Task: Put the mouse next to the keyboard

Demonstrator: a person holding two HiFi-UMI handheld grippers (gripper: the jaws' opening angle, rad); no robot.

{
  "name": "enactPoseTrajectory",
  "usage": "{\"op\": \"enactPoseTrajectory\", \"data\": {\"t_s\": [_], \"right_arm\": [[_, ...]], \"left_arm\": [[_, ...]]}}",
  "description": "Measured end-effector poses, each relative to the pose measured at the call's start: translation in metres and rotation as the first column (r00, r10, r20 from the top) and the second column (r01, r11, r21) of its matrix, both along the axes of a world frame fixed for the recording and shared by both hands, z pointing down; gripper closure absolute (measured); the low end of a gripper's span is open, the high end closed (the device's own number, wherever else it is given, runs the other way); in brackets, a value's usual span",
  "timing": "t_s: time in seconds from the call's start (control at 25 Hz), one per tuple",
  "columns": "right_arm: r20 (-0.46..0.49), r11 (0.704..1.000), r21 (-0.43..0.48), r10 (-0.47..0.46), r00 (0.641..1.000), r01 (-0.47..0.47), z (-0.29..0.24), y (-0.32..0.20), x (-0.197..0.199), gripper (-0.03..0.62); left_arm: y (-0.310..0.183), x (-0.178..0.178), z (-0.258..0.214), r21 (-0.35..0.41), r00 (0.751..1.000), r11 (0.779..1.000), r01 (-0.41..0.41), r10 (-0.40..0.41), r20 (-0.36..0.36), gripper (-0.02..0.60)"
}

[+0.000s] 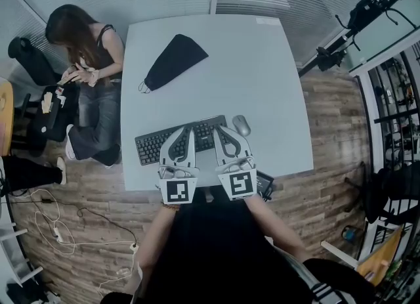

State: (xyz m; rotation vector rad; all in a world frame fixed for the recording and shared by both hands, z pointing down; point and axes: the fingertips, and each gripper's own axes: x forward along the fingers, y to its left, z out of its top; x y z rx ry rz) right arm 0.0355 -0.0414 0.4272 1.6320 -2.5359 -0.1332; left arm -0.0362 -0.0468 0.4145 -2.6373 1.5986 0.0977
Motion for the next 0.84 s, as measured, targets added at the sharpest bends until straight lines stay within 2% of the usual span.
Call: {"op": "enactPoseTrajectory", "data": {"t_s": [0.12,0.16,0.24,0.28,0.36,0.44,0.52,0.64,0.72,0.84], "right_arm": [[0.005,1.000,-0.005,-0.003,1.000,0.003,0.001,0.000,0.000,0.595],[0.004,1.000,-0.007,-0.004,1.000,0.004,0.001,0.000,0.001,0.595],[0.000,1.000,-0.012,-0.008,1.000,0.008,0.002,0.000,0.000,0.595],[-0.002,1.000,-0.014,-0.011,1.000,0.011,0.003,0.000,0.000,0.595],[-0.004,1.000,-0.014,-0.017,1.000,0.017,0.004,0.001,-0.001,0.595],[-0.003,1.000,-0.015,-0.023,1.000,0.023,0.005,0.002,-0.002,0.595],[-0.005,0.999,-0.020,-0.030,1.000,0.030,0.006,0.002,-0.002,0.595],[0.001,0.999,-0.038,-0.033,0.999,0.033,0.009,0.002,-0.001,0.595],[0.009,0.998,-0.052,-0.030,1.000,0.030,0.012,0.000,0.001,0.595],[0.009,0.997,-0.070,-0.025,1.000,0.025,0.017,-0.002,0.005,0.595]], "left_arm": [[0.001,-0.001,0.001,-0.003,1.000,1.000,0.006,-0.006,0.003,0.548],[0.001,-0.001,0.001,0.010,0.999,1.000,-0.002,0.002,0.040,0.548],[0.002,0.001,-0.001,0.056,0.985,0.998,-0.039,0.029,0.171,0.548],[0.003,0.000,-0.001,0.057,0.984,0.998,-0.038,0.028,0.177,0.548],[0.003,-0.002,0.001,0.032,0.993,0.999,-0.014,0.010,0.117,0.548],[0.004,-0.003,0.001,0.040,0.991,0.999,-0.015,0.010,0.136,0.548],[0.005,-0.003,0.001,0.042,0.993,0.999,-0.005,0.000,0.117,0.548],[0.006,-0.002,0.001,0.067,0.979,0.997,-0.032,0.018,0.204,0.548],[0.006,-0.004,0.002,0.052,0.985,0.998,-0.019,0.010,0.173,0.548],[0.005,-0.007,0.006,-0.003,0.999,1.000,0.027,-0.027,0.033,0.548]]}}
